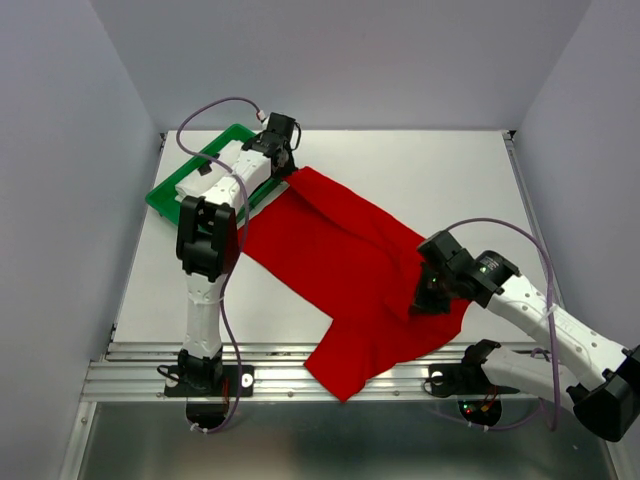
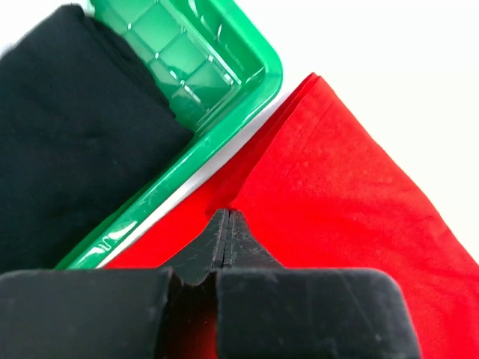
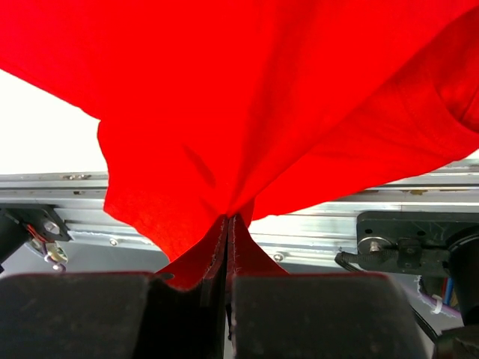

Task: Roll the t-shirts
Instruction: Fold the T-shirt at the center of the board.

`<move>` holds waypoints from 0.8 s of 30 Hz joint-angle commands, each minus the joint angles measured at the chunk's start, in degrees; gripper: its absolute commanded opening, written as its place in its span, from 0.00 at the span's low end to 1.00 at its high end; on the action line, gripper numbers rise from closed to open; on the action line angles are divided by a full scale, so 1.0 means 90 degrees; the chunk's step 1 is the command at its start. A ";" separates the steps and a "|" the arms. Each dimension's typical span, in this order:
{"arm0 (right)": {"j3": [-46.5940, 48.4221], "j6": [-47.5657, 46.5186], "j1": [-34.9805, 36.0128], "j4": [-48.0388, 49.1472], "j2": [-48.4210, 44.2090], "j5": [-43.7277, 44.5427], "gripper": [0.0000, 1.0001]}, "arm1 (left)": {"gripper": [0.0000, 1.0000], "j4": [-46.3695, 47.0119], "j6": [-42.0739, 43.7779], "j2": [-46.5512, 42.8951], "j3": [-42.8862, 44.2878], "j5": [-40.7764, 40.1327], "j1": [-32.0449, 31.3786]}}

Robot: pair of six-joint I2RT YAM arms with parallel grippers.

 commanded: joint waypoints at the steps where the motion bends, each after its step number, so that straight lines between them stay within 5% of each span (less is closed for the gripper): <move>1: 0.0502 -0.0279 0.0065 -0.0387 -0.0180 0.0057 0.01 | 0.00 -0.0085 0.0171 0.0086 0.0414 -0.0068 0.0085; 11: 0.1158 -0.0309 0.0065 -0.1247 -0.0444 0.0008 0.01 | 0.00 -0.0115 0.0229 0.0291 0.0483 0.0049 0.0134; 24: 0.0738 -0.0485 0.0065 -0.1316 -0.0386 -0.0393 0.01 | 0.00 -0.0251 0.0346 0.0594 0.0551 0.0098 0.0143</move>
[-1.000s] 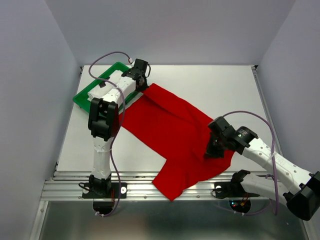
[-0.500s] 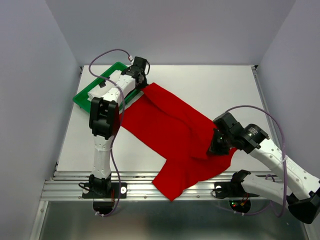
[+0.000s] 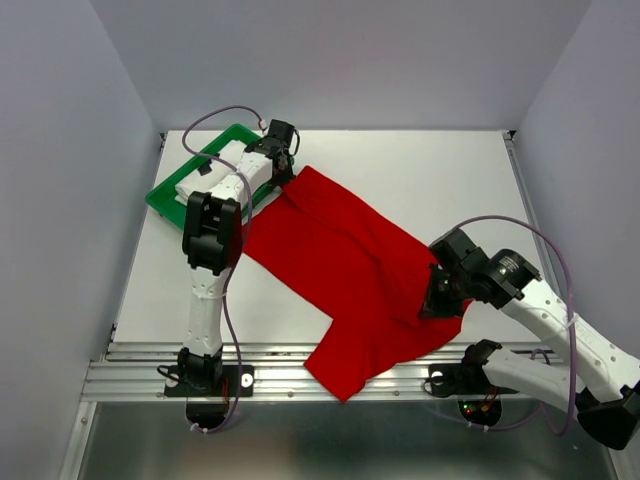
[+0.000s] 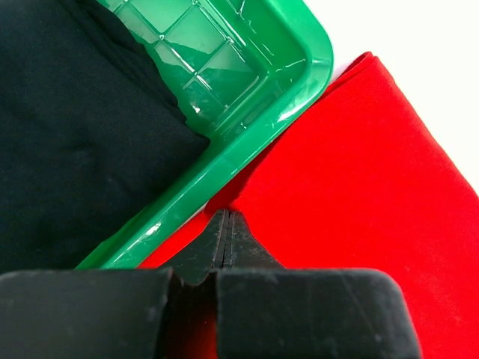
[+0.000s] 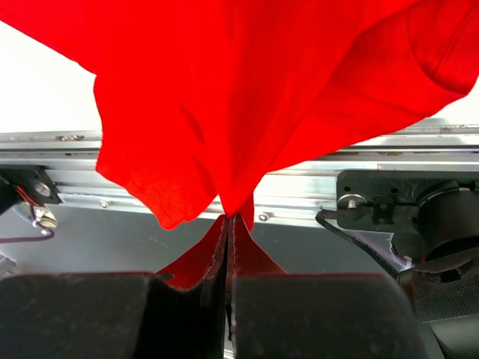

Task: Roll the t-shirts
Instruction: Fold the T-shirt at the center of the board.

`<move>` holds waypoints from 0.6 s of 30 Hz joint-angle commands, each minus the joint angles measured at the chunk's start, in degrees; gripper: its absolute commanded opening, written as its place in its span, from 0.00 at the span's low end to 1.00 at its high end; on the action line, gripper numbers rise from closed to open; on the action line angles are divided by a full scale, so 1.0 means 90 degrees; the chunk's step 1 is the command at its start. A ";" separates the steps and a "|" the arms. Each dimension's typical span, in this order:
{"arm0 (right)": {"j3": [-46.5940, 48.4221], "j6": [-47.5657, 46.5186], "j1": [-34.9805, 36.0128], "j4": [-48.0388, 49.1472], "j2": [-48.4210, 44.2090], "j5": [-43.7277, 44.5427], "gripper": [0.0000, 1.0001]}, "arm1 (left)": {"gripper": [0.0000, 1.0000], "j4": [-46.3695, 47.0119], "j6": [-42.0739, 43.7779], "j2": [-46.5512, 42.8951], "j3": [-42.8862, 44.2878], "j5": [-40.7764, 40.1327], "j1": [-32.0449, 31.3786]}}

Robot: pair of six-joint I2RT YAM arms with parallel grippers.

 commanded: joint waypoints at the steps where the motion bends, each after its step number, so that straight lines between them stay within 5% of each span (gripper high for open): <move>1: -0.0013 -0.0150 0.0065 -0.0187 0.0013 -0.0145 0.01 | 0.00 -0.0111 0.0147 0.0002 0.0323 0.0049 0.0020; 4: -0.0051 -0.0179 0.0065 -0.0245 0.0032 -0.0184 0.27 | 0.01 -0.0188 0.0196 0.0099 0.0508 0.0177 0.0020; 7: -0.0091 -0.0130 0.0065 -0.0381 0.0023 -0.0097 0.42 | 0.18 -0.0345 0.0196 0.0178 0.0752 0.0245 0.0020; 8: -0.0081 -0.0043 0.0065 -0.0430 0.0023 0.0058 0.57 | 0.31 -0.0355 0.0196 0.0158 0.0849 0.0284 0.0010; 12: 0.0104 0.0405 0.0065 -0.0694 -0.0036 0.0850 0.67 | 0.54 -0.0423 0.0225 0.0070 0.1065 0.0508 -0.0029; 18: -0.0090 0.0554 0.0065 0.0066 0.0148 0.0939 0.60 | 0.57 -0.0423 0.0352 -0.0261 0.1212 0.0792 -0.0468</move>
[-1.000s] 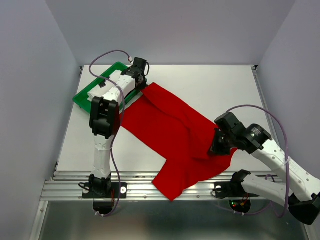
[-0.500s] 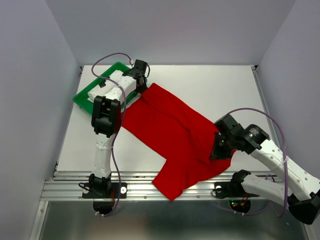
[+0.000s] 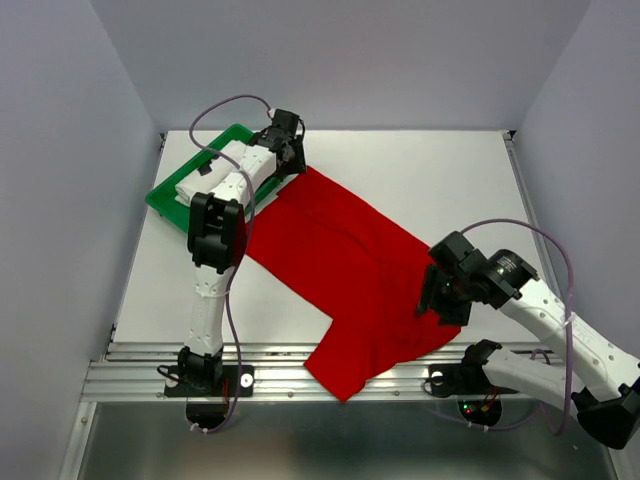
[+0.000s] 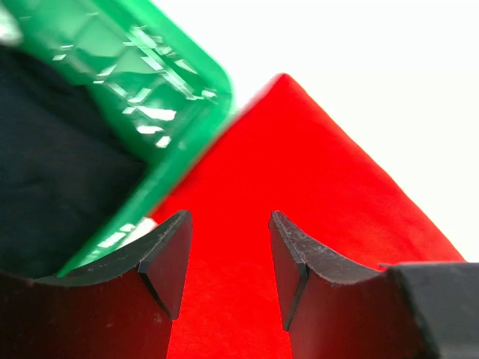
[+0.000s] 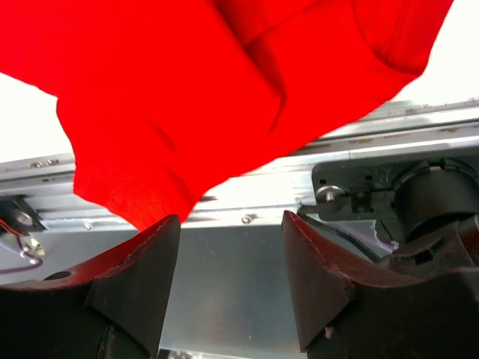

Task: Roll the t-shirts
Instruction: Fold the T-shirt at the center of the board.

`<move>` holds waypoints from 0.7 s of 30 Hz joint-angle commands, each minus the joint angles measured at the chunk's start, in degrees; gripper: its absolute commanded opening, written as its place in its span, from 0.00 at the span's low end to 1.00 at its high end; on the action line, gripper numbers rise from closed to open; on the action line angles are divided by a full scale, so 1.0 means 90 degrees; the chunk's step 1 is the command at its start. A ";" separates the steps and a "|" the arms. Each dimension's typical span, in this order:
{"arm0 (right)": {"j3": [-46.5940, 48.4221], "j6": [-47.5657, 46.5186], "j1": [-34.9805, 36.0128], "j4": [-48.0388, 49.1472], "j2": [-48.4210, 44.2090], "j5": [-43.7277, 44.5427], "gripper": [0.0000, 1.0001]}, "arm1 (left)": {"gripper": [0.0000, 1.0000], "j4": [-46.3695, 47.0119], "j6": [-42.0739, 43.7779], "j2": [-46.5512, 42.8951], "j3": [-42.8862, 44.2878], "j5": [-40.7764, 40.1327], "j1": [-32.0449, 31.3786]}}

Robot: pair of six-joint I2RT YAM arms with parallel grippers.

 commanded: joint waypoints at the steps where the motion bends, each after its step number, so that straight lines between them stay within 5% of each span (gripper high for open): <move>1: -0.0081 0.0117 0.0065 0.0814 0.0415 0.0220 0.58 | 0.57 -0.0066 0.0175 -0.0585 0.0204 0.0306 -0.0417; 8: 0.0182 -0.0020 0.1305 0.1510 0.2094 0.1009 0.56 | 0.56 0.0285 -0.0049 -0.1121 -0.0781 0.0765 -0.0594; 21: -0.0394 -0.0148 0.1364 0.2808 0.2928 0.1079 0.54 | 0.56 0.0471 -0.0020 -0.1669 -0.1730 0.0697 -0.0604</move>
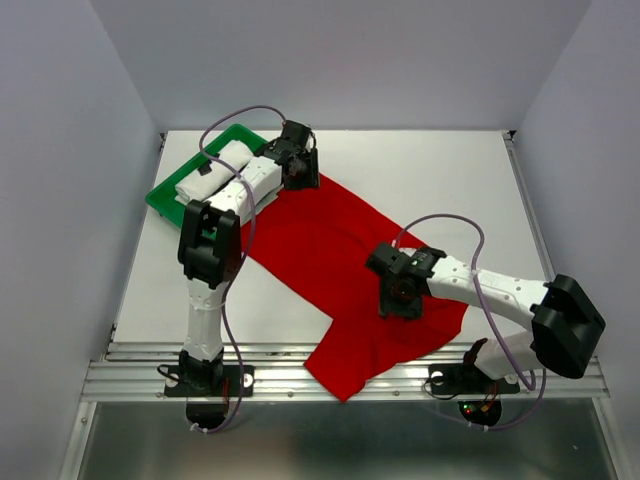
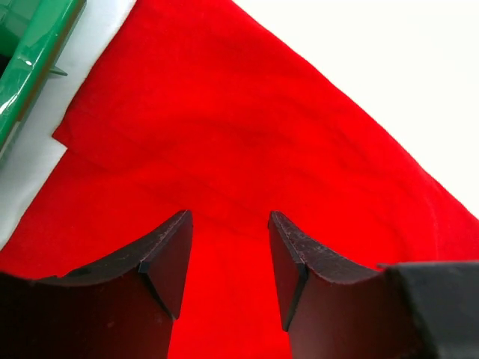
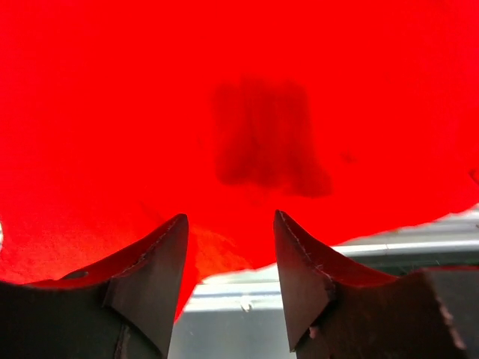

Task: Roll the t-shirts
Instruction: Fold the T-shirt at the center of the board.

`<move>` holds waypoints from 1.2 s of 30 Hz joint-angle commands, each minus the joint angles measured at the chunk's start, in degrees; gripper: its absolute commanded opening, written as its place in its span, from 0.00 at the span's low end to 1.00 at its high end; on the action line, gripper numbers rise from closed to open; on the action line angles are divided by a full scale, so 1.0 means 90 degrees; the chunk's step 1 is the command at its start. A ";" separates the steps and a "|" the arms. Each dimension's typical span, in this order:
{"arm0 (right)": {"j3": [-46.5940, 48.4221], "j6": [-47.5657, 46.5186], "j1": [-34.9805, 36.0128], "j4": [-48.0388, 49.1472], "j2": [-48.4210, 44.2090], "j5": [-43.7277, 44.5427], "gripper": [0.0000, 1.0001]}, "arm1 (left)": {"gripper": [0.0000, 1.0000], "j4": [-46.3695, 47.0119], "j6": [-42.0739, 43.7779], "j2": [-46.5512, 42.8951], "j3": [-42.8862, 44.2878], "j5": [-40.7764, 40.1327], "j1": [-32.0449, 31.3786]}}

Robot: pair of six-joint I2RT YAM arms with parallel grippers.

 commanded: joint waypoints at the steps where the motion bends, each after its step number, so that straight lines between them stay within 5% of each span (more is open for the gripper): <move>1: 0.0021 -0.0085 0.0033 0.0681 0.0217 0.0253 0.54 | 0.56 0.0150 0.0007 -0.0421 -0.0154 -0.0024 -0.0026; 8: -0.0193 -0.0114 0.0033 0.1151 0.0648 0.0185 0.46 | 0.55 0.0141 0.0075 -0.0430 -0.0310 -0.0151 -0.0016; 16: -0.0223 -0.0036 0.0033 0.0849 0.0697 0.0780 0.01 | 0.55 0.0121 0.0095 -0.0411 -0.0271 -0.0161 0.0004; 21: 0.0099 -0.0376 0.0033 0.0565 0.0249 0.0752 0.01 | 0.55 0.0092 0.0104 -0.0382 -0.0174 -0.0190 0.0013; 36: 0.0334 -0.1549 0.0033 0.1102 -0.0319 -0.1357 0.01 | 0.55 -0.0064 0.0134 -0.0206 0.0061 -0.0141 0.0170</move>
